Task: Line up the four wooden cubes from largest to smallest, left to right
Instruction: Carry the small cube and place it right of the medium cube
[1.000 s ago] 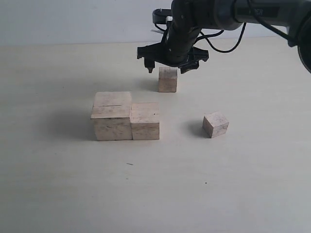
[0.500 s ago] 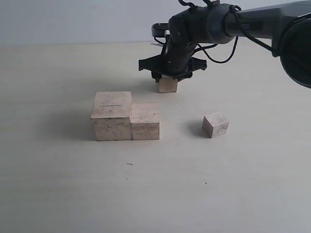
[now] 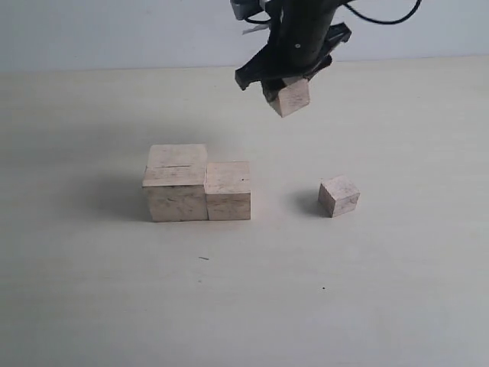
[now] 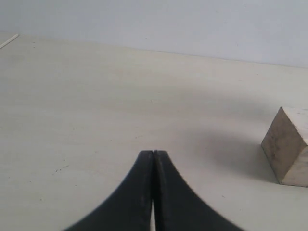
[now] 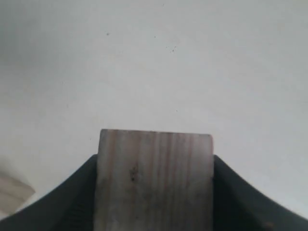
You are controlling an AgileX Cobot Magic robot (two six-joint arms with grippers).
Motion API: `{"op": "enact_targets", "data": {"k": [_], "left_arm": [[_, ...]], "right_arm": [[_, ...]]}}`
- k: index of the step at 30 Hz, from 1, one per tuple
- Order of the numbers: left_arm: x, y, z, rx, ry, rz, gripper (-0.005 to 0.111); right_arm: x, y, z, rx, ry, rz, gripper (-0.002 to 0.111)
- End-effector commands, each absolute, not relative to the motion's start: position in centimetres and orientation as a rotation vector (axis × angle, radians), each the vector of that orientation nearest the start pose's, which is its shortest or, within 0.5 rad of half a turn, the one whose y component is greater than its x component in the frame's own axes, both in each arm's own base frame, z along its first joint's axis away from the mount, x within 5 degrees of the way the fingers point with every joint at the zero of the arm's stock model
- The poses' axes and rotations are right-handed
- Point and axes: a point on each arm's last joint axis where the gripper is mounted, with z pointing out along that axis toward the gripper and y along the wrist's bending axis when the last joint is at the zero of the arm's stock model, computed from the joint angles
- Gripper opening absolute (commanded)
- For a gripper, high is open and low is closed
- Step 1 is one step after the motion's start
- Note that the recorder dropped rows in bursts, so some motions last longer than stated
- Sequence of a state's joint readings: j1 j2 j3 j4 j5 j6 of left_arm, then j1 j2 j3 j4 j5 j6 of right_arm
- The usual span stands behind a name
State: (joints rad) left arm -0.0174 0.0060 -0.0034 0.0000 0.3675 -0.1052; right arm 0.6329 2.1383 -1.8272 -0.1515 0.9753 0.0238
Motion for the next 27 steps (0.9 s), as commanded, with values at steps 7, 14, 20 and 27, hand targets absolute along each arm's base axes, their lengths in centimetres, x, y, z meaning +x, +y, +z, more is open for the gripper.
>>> {"op": "enact_targets", "data": {"k": [7, 14, 20, 27], "left_arm": [[5.3, -0.1, 18.1, -0.076, 1.839, -0.088, 0.0], [5.3, -0.1, 18.1, -0.076, 1.839, -0.088, 0.0], [5.3, -0.1, 18.1, -0.076, 1.839, -0.088, 0.0], [5.3, -0.1, 18.1, -0.076, 1.839, -0.088, 0.0]], "right_arm": [[34.2, 20.6, 23.0, -1.808, 2.148, 0.587, 0.0], [34.4, 20.7, 18.8, -1.978, 1.989, 0.544, 0.0], [34.4, 21.1, 16.6, -2.067, 1.932, 0.627, 0.0], [34.4, 21.7, 14.3, -2.08, 1.923, 0.714, 0.0]]}}
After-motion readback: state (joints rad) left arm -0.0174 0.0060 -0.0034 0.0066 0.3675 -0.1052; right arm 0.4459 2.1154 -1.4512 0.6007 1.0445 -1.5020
